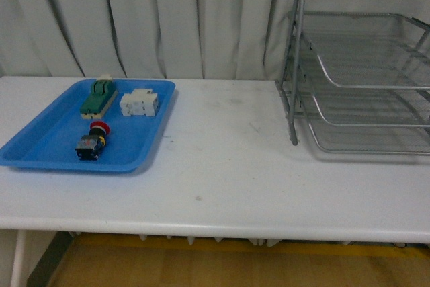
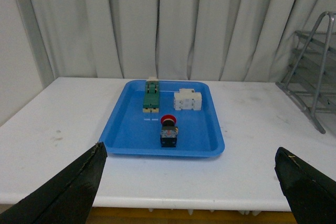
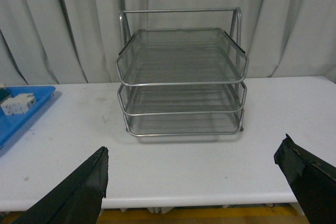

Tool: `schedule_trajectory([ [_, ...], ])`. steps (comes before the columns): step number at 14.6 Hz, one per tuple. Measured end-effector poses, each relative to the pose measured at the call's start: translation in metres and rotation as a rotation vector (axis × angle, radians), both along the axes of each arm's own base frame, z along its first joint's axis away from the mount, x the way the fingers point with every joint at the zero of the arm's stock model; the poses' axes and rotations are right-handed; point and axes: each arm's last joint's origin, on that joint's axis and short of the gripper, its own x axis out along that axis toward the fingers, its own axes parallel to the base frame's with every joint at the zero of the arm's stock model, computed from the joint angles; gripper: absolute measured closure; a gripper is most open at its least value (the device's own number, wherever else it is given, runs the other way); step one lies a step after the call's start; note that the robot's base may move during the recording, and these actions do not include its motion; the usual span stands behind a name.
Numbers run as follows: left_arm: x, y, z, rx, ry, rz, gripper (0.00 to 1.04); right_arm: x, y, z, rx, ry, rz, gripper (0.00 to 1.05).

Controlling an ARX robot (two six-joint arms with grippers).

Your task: Place button on rack with both arms

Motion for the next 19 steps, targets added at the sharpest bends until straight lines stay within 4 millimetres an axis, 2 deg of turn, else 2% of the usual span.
schedule_trajectory([
  [19, 0.0000, 0.0000, 0.0000, 0.000, 0.000, 0.000, 0.07, 0.0000, 0.0000, 0.0000, 0.000, 0.000, 0.000, 0.06],
])
